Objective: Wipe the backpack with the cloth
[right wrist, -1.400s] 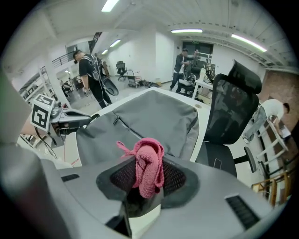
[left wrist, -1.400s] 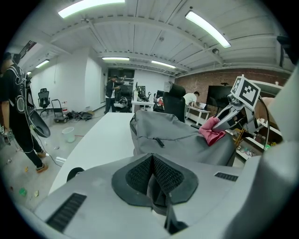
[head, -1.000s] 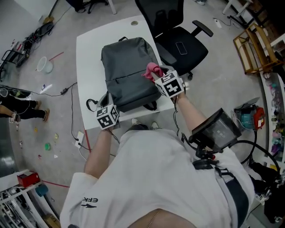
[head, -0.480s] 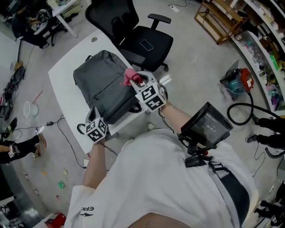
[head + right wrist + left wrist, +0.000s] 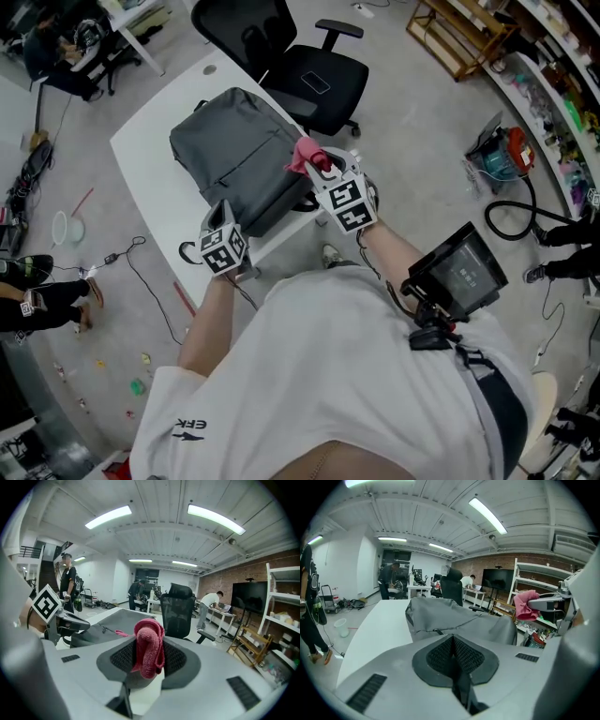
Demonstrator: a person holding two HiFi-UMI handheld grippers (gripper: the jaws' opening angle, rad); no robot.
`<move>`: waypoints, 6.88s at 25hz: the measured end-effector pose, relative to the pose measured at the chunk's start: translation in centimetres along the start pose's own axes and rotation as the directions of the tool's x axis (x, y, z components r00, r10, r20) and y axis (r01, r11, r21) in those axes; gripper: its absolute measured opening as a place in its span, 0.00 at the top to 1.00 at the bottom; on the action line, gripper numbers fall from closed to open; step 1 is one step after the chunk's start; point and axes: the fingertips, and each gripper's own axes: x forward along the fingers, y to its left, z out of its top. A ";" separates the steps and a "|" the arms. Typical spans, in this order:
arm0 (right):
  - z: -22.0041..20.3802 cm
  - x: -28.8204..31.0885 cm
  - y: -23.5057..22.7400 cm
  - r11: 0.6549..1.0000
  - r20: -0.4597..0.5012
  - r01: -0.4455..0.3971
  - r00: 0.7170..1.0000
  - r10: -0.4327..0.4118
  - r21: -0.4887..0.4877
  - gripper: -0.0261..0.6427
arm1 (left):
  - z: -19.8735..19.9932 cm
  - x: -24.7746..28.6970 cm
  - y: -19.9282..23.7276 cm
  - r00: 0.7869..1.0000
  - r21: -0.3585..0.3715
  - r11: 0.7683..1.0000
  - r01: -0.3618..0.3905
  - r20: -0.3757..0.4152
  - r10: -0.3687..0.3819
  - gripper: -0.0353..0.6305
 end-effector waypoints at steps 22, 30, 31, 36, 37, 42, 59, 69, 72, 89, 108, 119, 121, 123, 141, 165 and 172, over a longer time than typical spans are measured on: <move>-2.3 -1.3 15.4 0.986 -0.069 -0.164 0.984 0.164 0.004 0.77 | 0.1 -0.2 0.0 0.989 0.063 0.989 0.137 -0.067 -0.133 0.94; -4.0 0.4 21.2 0.936 -0.128 -0.337 0.938 0.323 -0.101 0.77 | 0.7 1.7 -1.5 0.982 0.094 0.983 0.158 -0.117 -0.147 0.94; -4.1 0.7 21.1 0.936 -0.131 -0.334 0.938 0.320 -0.108 0.77 | 0.7 1.9 -1.5 0.981 0.095 0.982 0.162 -0.120 -0.151 0.94; -5.0 1.0 20.1 0.935 -0.143 -0.315 0.945 0.294 -0.161 0.77 | 0.2 2.3 -1.5 0.979 0.107 0.979 0.171 -0.130 -0.157 0.94; -5.2 1.0 19.6 0.937 -0.144 -0.305 0.948 0.283 -0.168 0.77 | 0.1 2.3 -1.4 0.979 0.111 0.979 0.172 -0.130 -0.157 0.94; -6.7 1.2 15.5 0.966 -0.146 -0.208 0.972 0.186 -0.151 0.77 | -0.7 2.6 -0.8 0.980 0.105 0.980 0.171 -0.126 -0.157 0.94; -8.3 0.7 2.4 0.997 -0.166 0.075 0.983 -0.079 -0.032 0.77 | -1.3 1.9 -0.1 0.983 0.093 0.984 0.152 -0.120 -0.140 0.94; -6.4 0.0 15.9 0.964 -0.075 -0.243 0.969 0.236 -0.105 0.77 | -1.0 2.3 -0.2 0.984 0.091 0.985 0.144 -0.114 -0.134 0.94; -6.4 -0.1 19.9 0.923 -0.090 -0.357 0.933 0.347 -0.142 0.77 | -0.6 2.2 -0.4 0.984 0.097 0.985 0.141 -0.121 -0.129 0.94; -9.8 0.9 14.2 0.954 -0.152 -0.242 0.964 0.217 -0.177 0.77 | -1.2 2.1 -0.5 0.983 0.107 0.983 0.150 -0.127 -0.136 0.94; -11.1 0.3 1.6 0.999 -0.211 0.035 0.977 -0.039 -0.023 0.77 | -0.8 1.2 -0.8 0.974 0.108 0.976 0.189 -0.143 -0.173 0.94; -5.7 -1.9 -3.8 0.991 -0.111 0.131 0.986 -0.127 0.027 0.77 | 1.0 0.3 -0.9 0.980 0.049 0.980 0.191 -0.058 -0.188 0.94; -3.7 -0.6 -4.3 0.994 -0.091 0.107 0.990 -0.104 0.033 0.77 | 2.0 0.1 0.1 0.983 0.034 0.983 0.178 -0.050 -0.176 0.94; -2.2 2.2 -5.7 0.997 -0.076 0.080 0.994 -0.078 0.024 0.77 | 3.0 1.6 1.2 0.986 0.020 0.987 0.160 -0.042 -0.159 0.94; 1.0 23.3 -12.6 0.943 -0.116 -0.318 0.945 0.306 -0.101 0.77 | 3.6 7.2 3.8 0.981 -0.021 0.987 -0.161 -0.114 0.157 0.94; 2.9 35.9 -8.2 0.822 -0.245 -0.541 0.834 0.495 -0.181 0.77 | 0.9 5.2 3.7 0.911 -0.010 0.935 -0.355 -0.228 0.344 0.94; 1.0 33.0 -7.6 0.772 -0.324 -0.604 0.784 0.530 -0.198 0.77 | 0.5 5.6 3.7 0.924 -0.019 0.947 -0.319 -0.227 0.307 0.94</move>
